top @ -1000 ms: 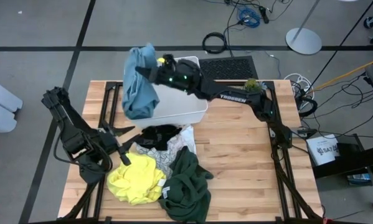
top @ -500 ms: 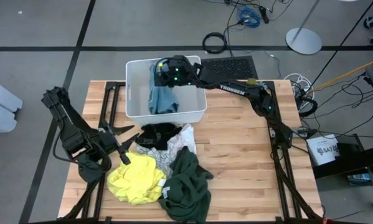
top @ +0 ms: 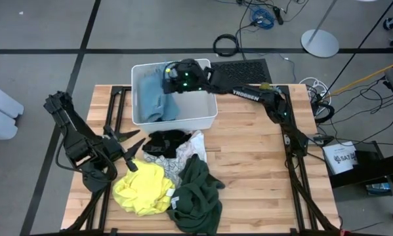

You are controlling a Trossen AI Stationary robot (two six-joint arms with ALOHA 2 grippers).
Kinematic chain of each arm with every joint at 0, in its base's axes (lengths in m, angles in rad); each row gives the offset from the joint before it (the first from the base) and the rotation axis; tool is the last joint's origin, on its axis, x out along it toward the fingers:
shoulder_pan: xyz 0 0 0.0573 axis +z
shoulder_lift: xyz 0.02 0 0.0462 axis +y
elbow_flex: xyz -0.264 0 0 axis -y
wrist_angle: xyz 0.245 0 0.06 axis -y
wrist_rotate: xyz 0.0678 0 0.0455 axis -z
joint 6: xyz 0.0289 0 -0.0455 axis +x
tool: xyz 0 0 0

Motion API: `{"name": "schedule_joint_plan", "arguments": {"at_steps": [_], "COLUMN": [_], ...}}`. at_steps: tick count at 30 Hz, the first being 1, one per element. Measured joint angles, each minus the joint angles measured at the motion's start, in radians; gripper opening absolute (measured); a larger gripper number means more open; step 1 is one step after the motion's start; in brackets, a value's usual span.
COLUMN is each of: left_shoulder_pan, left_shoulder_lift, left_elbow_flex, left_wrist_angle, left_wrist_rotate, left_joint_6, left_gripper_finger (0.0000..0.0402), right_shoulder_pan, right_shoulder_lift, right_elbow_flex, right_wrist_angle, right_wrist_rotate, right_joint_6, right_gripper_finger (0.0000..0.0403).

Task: Fold laundry
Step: Put the folded denim pants into the white laundry bin

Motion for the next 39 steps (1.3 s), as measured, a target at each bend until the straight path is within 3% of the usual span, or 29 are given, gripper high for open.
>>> {"name": "schedule_joint_plan", "arguments": {"at_steps": [4,7,15,22,26,32,39], "left_shoulder_pan": [0.0,0.0,0.0,0.0,0.0,0.0,0.0], "left_shoulder_lift": [0.0,0.0,-0.013,-0.013,-0.013,-0.013,-0.013], "left_elbow_flex": [0.0,0.0,0.001,0.001,0.001,0.001,0.001], "left_wrist_angle": [0.001,0.0,0.001,0.001,0.001,0.001,0.001], "left_wrist_rotate": [-0.004,-0.004,-0.004,-0.004,-0.004,-0.004,-0.004], "left_joint_6": [0.0,0.0,-0.002,-0.003,-0.003,-0.003,-0.004], "left_gripper_finger": [0.0173,0.0173,0.0173,0.0173,0.0173,0.0173,0.0173], "right_shoulder_pan": [-0.071,-0.101,-0.096,-0.097,-0.101,-0.11,-0.097], "right_shoulder_lift": [-0.004,-0.006,-0.014,-0.019,-0.03,-0.037,-0.079], "right_elbow_flex": [-0.001,-0.001,-0.001,-0.001,0.013,0.09,0.084], "right_wrist_angle": [-0.392,-0.501,-0.477,-0.476,-0.492,-0.587,-0.585], "right_wrist_rotate": [-0.002,0.004,0.006,-0.039,-0.015,0.121,0.158], "right_joint_6": [-0.12,-0.21,-0.344,-0.441,-0.467,-0.559,-0.657], "right_gripper_finger": [0.002,0.005,0.0161,0.0222,0.0229,0.022,0.0199]}}
